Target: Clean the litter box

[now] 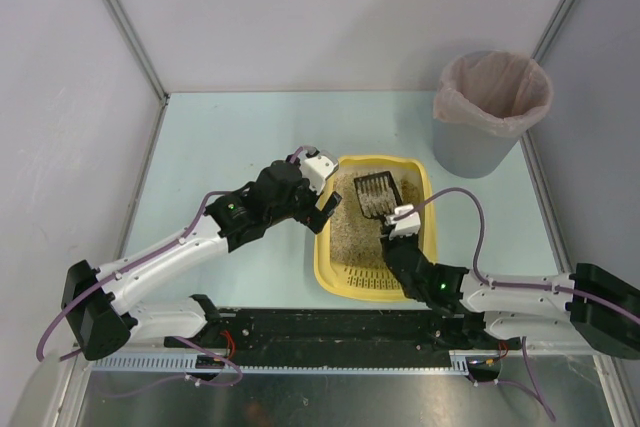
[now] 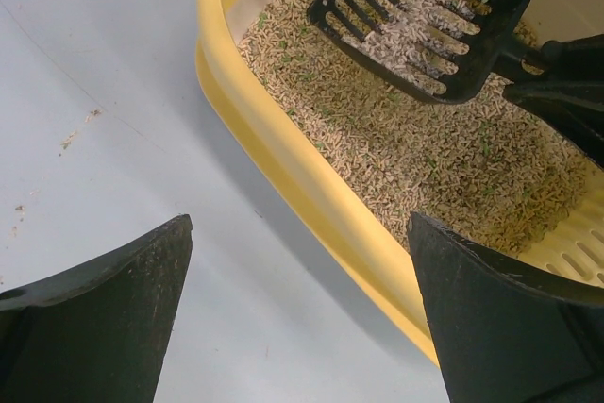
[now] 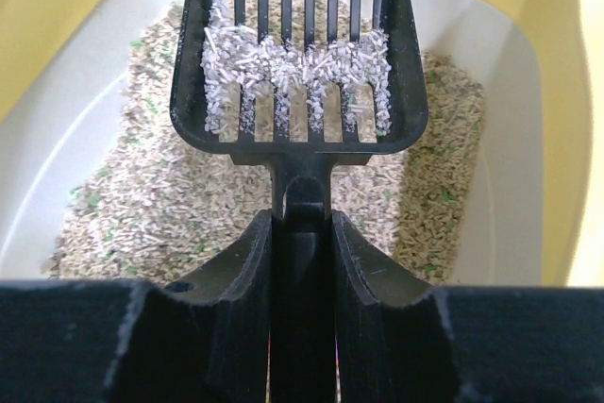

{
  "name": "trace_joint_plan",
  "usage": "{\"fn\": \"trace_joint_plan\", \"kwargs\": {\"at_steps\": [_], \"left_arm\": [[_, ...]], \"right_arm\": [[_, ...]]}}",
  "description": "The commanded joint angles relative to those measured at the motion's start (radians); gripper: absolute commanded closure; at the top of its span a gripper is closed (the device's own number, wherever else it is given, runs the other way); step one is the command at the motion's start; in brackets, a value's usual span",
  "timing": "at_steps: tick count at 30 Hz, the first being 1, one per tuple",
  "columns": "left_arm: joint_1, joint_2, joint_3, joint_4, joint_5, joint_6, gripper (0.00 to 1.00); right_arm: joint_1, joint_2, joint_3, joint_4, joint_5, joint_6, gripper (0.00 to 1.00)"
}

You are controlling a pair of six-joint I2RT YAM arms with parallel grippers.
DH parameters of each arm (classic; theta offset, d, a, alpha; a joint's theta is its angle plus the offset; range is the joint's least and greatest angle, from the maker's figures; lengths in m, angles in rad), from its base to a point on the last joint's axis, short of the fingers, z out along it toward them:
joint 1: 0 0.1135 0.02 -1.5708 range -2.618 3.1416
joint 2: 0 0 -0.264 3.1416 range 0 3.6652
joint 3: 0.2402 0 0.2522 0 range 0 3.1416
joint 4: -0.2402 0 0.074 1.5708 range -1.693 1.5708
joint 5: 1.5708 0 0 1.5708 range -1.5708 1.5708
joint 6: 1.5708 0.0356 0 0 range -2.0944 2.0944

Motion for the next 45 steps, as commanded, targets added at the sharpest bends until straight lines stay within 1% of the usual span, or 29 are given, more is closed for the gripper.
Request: {"fn": "trace_joint_plan", "kwargs": {"at_steps": [1,2,4,5,6,7,9,10,11,12,14,18,21,23,26,28,31,35,37,39,42,43,45], "left_arm": [[-0.004,-0.007,0.007,0.012,-0.002,0.015,0.00],[-0.004,-0.007,0.005,0.014,-0.001,0.015,0.00],[-0.004,-0.010,0.008,0.012,0.002,0.015,0.00],[-0.004,-0.012,0.007,0.012,0.002,0.015,0.00],[-0.004,-0.012,0.007,0.012,-0.001,0.015,0.00],[-0.004,-0.010,0.007,0.014,-0.002,0.014,0.00],[-0.004,-0.012,0.007,0.012,-0.001,0.015,0.00],[-0.004,-0.014,0.008,0.012,0.001,0.014,0.00],[-0.004,-0.015,0.007,0.012,0.002,0.014,0.00],[-0.004,-0.017,0.008,0.012,-0.001,0.015,0.00],[-0.004,-0.014,0.005,0.012,-0.004,0.014,0.00],[-0.004,-0.017,0.005,0.014,-0.001,0.015,0.00],[-0.004,-0.020,0.005,0.014,-0.013,0.020,0.00],[-0.004,-0.029,0.005,0.014,-0.021,0.020,0.00],[-0.004,-0.038,0.000,0.017,-0.025,0.023,0.00],[-0.004,-0.047,0.000,0.020,-0.027,0.023,0.00],[-0.004,-0.058,-0.006,0.026,-0.031,0.024,0.01],[-0.004,-0.069,-0.010,0.034,-0.033,0.028,0.00],[-0.004,-0.076,-0.012,0.037,-0.035,0.028,0.00],[-0.004,-0.083,-0.012,0.040,-0.036,0.029,0.00],[-0.004,-0.089,-0.013,0.040,-0.033,0.028,0.00],[-0.004,-0.092,-0.016,0.042,-0.028,0.026,0.00],[-0.004,-0.092,-0.020,0.048,-0.015,0.023,0.00]], "right_arm": [[0.026,0.003,0.019,0.093,-0.041,-0.050,1.00],[0.033,0.032,0.032,0.062,0.014,-0.024,1.00],[0.019,0.039,0.039,-0.010,0.122,0.034,1.00],[0.014,0.019,0.033,0.008,0.074,0.033,1.00],[0.016,0.016,0.025,0.045,0.002,-0.040,1.00],[0.038,0.022,0.026,0.092,-0.070,-0.061,1.00],[0.051,0.060,0.043,0.068,0.007,-0.050,1.00],[0.048,0.065,0.045,0.033,0.088,-0.036,1.00],[0.045,0.069,0.042,0.031,0.093,-0.032,1.00],[0.046,0.069,0.040,0.044,0.032,-0.045,1.00],[0.072,0.085,0.040,0.099,-0.002,-0.104,1.00],[0.091,0.112,0.037,0.113,0.100,-0.153,1.00],[0.106,0.054,0.007,0.129,0.084,-0.217,1.00],[0.112,-0.013,-0.006,0.123,0.079,-0.255,1.00],[0.118,-0.119,-0.006,0.053,0.104,-0.274,1.00],[0.117,-0.189,-0.009,0.001,0.081,-0.303,1.00],[0.115,-0.242,-0.024,-0.015,0.053,-0.340,1.00],[0.114,-0.302,-0.032,-0.025,0.077,-0.363,1.00],[0.109,-0.325,-0.027,-0.054,0.081,-0.363,1.00],[0.096,-0.357,-0.014,-0.087,0.049,-0.363,1.00],[0.076,-0.363,0.046,-0.183,0.012,-0.320,1.00],[0.074,-0.360,0.065,-0.214,0.010,-0.282,1.00],[0.069,-0.334,0.127,-0.356,0.007,-0.207,1.00]]}}
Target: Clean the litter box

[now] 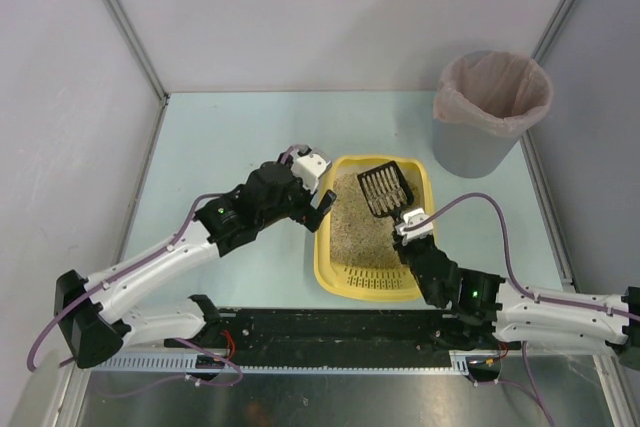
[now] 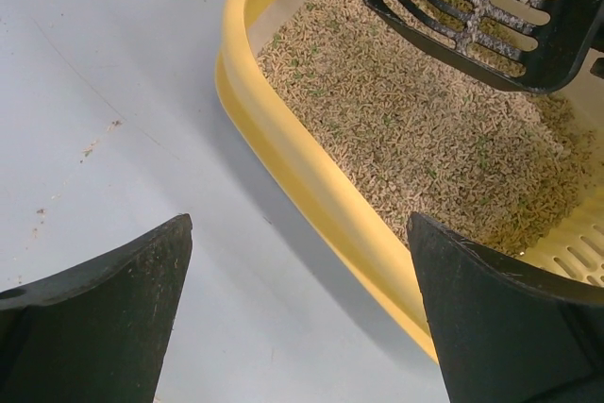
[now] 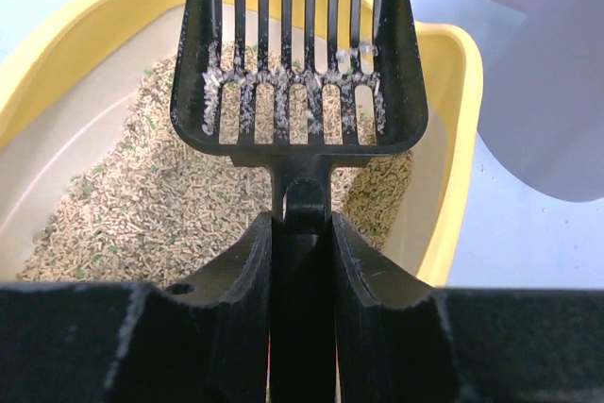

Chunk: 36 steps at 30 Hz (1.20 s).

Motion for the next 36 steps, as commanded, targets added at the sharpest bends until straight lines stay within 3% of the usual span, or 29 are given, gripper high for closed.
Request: {"fn": "trace_joint_plan", "kwargs": {"at_steps": [1,10,16,24,28,36], "left_arm": [[-0.004,-0.030,-0.014,0.047,0.012,0.018,0.00],[-0.002,0.085,-0.006,0.084,0.196,-0.215,0.00],[0.042,0.167,-0.021,0.082,0.209,-0.346,0.00],[0.081,0.183,-0.029,0.082,0.169,-0.389,0.01],[0.081,0.209,-0.049,0.084,0.103,-0.371,0.03],[0.079,0.266,-0.041,0.082,0.049,-0.315,0.19]], "right_arm": [[-0.011,0.027,0.142,-0.240,-0.018,0.196,1.00],[-0.015,0.108,0.373,-0.784,-0.201,0.549,1.00],[-0.109,0.169,0.517,-1.021,-0.381,0.668,1.00],[-0.215,0.295,0.696,-1.219,-0.570,0.657,1.00],[-0.281,0.341,0.755,-1.226,-0.635,0.629,1.00],[-0.288,0.496,0.862,-1.236,-0.741,0.519,1.00]]}}
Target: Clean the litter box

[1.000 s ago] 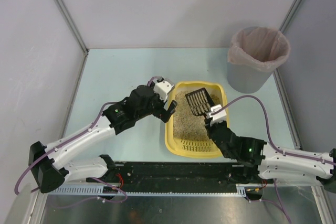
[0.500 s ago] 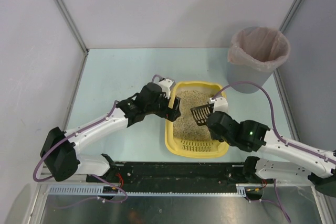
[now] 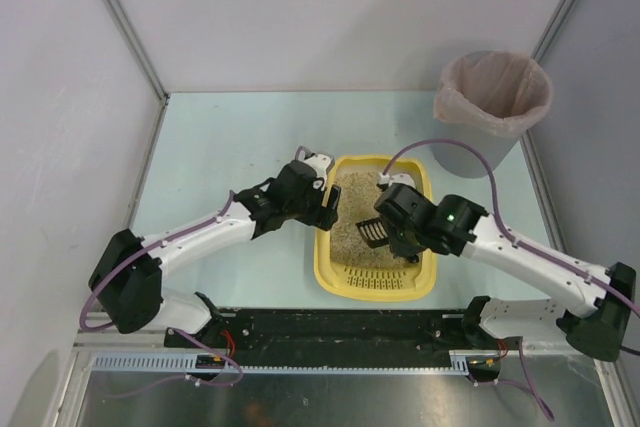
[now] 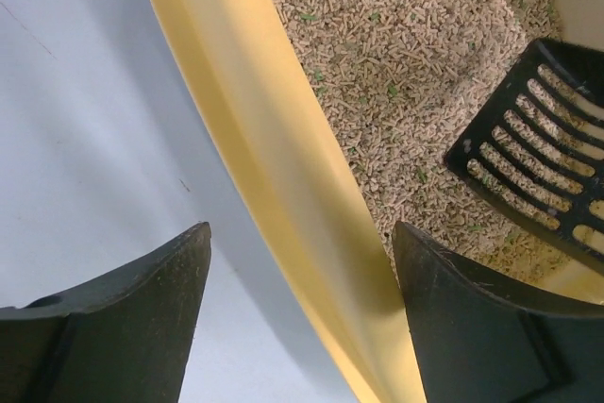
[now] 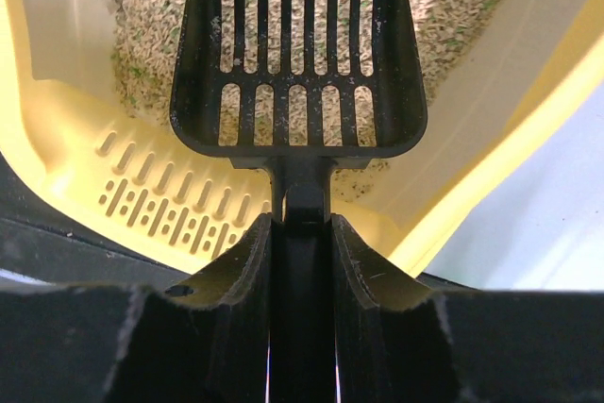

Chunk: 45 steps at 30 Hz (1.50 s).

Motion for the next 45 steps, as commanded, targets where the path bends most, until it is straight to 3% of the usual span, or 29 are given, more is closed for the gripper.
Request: {"fn": "trace_joint_plan", "kwargs": {"at_steps": [1,8,12,25,45], "left_arm": [[-0.001,0.007,-0.003,0.025,-0.057,0.026,0.20],[-0.001,-0.042,-0.009,0.025,-0.033,0.026,0.11],[-0.001,-0.089,-0.023,0.025,-0.028,0.029,0.12],[0.001,-0.063,-0.051,0.026,0.027,0.026,0.42],[0.001,-0.026,-0.063,0.031,0.102,0.007,0.59]], "right_arm": [[0.003,0.080,0.094,-0.035,-0.078,-0.090,1.00],[-0.033,0.183,0.120,0.040,-0.219,-0.177,1.00],[-0.050,0.257,0.134,0.069,-0.256,-0.214,1.00],[-0.119,0.396,0.151,0.218,-0.340,-0.222,1.00],[-0.132,0.499,0.146,0.419,-0.215,-0.107,1.00]]}}
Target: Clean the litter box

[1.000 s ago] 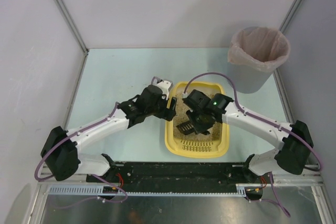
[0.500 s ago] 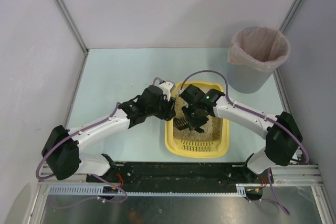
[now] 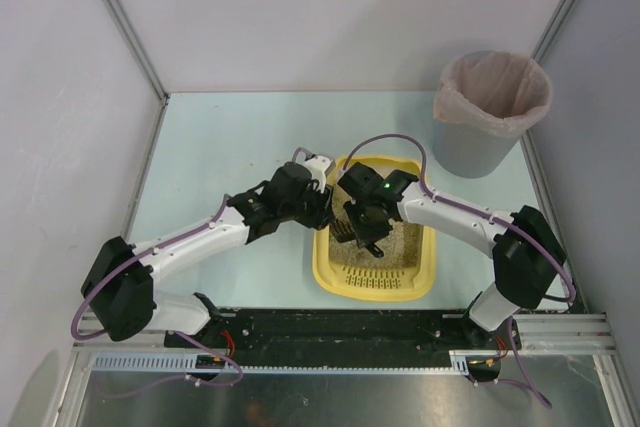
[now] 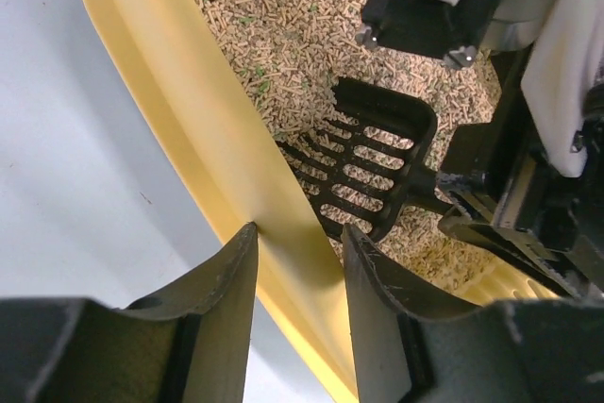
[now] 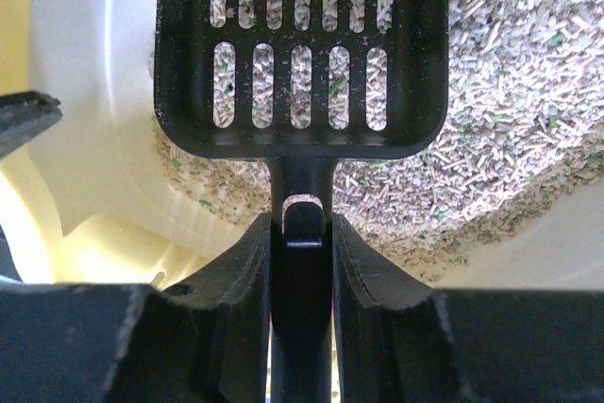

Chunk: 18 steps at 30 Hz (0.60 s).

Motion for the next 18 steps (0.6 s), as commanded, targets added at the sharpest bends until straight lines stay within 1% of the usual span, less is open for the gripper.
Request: {"fn": "trace_joint_plan", "kwargs": {"at_steps": [1,5,10,18], "left_arm": [[0.003,0.017,-0.025,-0.018,0.009,-0.006,0.59],[0.003,0.028,-0.026,-0.017,0.014,-0.006,0.60],[0.005,0.034,-0.029,-0.014,0.028,-0.013,0.62],[0.003,0.040,-0.026,-0.009,0.038,-0.016,0.62]], "right_arm": [[-0.005,0.034,0.027,0.245,0.079,0.038,1.00],[-0.005,0.035,0.011,0.292,0.105,0.067,1.00],[-0.004,0.029,0.005,0.327,0.177,0.092,1.00],[-0.002,0.072,-0.003,0.373,0.237,0.099,1.00]]}}
